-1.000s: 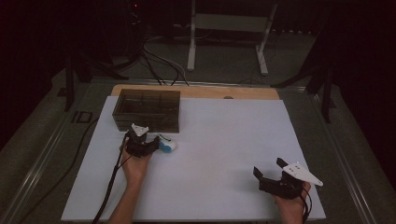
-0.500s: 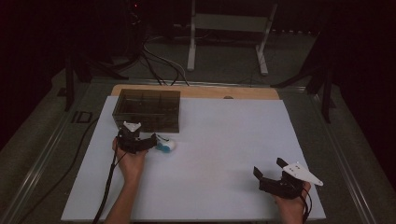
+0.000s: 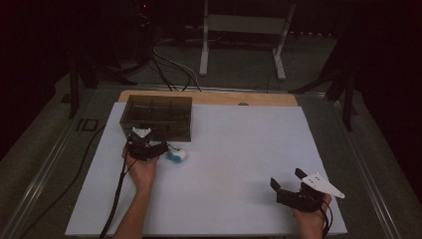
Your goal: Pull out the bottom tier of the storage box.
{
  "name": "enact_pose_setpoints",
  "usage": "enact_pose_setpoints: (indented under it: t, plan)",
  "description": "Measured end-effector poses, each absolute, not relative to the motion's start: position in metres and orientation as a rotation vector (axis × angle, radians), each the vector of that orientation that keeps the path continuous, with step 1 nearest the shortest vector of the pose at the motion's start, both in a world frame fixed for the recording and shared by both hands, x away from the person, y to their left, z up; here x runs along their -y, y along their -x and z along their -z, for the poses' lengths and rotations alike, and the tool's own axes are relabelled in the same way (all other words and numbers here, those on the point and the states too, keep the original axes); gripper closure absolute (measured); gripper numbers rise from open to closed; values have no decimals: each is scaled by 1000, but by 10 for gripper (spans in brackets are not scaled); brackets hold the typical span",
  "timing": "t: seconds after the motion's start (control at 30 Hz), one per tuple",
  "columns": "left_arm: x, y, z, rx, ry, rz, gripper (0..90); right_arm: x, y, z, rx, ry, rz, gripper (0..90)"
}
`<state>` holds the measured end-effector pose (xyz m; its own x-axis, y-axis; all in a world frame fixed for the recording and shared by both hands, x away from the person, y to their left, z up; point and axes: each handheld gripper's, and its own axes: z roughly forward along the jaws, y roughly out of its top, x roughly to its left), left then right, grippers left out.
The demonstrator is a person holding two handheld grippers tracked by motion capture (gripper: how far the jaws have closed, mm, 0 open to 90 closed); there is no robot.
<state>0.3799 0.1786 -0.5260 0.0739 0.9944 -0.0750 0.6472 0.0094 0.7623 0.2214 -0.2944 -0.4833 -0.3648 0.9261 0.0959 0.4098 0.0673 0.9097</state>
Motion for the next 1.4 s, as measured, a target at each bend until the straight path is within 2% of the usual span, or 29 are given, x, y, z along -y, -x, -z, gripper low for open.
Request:
enact_pose_setpoints:
  t: [0.07,0.13,0.3,0.37,0.43,0.5,0.97,1.4]
  plan:
    - [-178,-381,527,-1648,-1709,-676,92,295,-221,483,-1822,-1328,-1272,25]
    - [-178,-381,527,-1642,-1704,-681,149,295,-221,483,-1821,-1328,-1274,25]
    - [-177,-381,527,-1652,-1714,-687,185,294,-222,483,-1824,-1326,-1271,25]
    - [-178,-381,527,-1646,-1717,-679,268,294,-222,483,-1825,-1325,-1270,25]
    - [-178,-381,527,-1648,-1711,-674,289,294,-222,483,-1823,-1326,-1271,25]
    - [-177,-382,527,-1645,-1719,-672,362,295,-222,483,-1821,-1328,-1272,25]
    - [-168,-382,528,-1630,-1750,-662,558,295,-221,483,-1820,-1328,-1271,25]
    - [-163,-383,528,-1684,-1722,-677,574,295,-222,483,-1819,-1330,-1271,25]
